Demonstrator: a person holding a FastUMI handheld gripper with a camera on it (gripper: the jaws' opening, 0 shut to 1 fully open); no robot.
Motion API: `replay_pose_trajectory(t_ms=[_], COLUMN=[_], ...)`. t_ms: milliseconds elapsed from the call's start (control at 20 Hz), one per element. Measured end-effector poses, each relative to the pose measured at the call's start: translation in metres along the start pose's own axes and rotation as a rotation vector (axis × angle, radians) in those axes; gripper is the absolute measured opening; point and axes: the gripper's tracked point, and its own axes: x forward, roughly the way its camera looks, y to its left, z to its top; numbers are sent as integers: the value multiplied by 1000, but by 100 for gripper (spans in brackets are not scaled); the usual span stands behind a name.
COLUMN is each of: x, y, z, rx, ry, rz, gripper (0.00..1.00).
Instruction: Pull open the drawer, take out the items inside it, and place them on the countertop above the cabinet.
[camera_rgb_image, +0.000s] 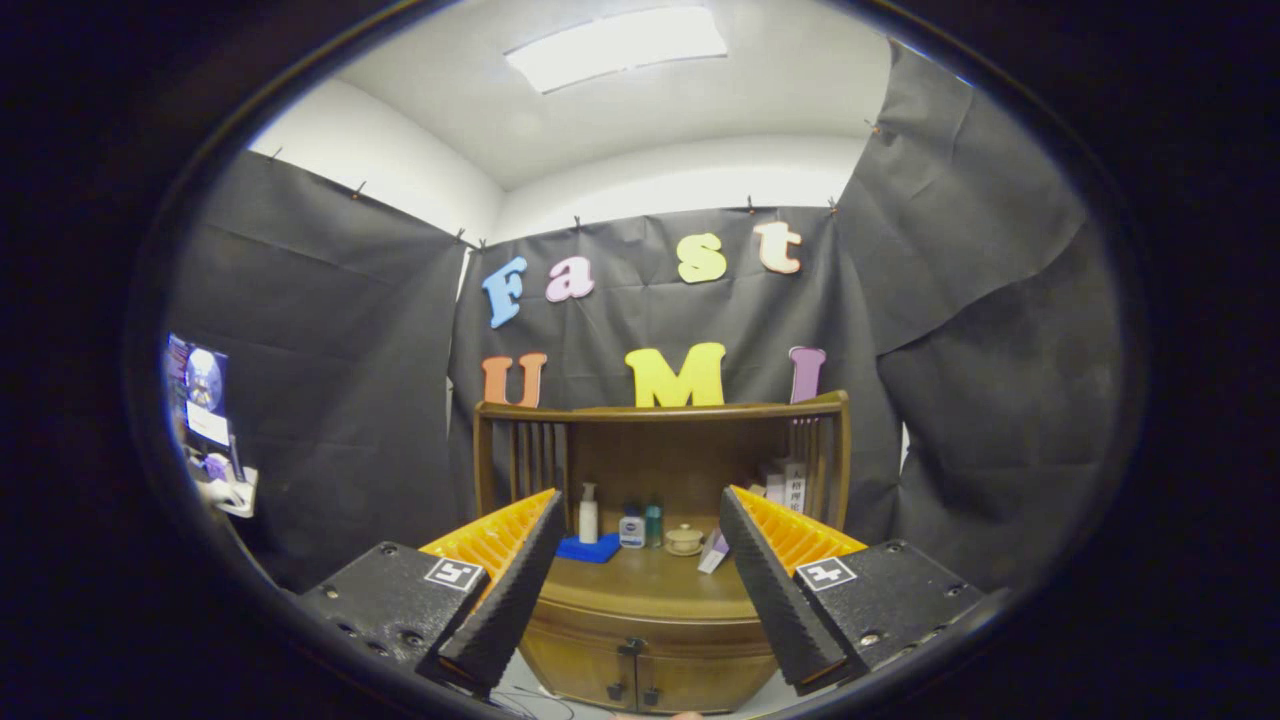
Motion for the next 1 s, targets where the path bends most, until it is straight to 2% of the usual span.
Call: replay_pose_trajectory(t_ms=[200,500,1000], x=[14,38,96], y=[2,6,-5], z=[-16,-58,-184], rx=[46,36,87], ry=[0,10,119], rz=[14,9,-24], gripper=[98,98,98])
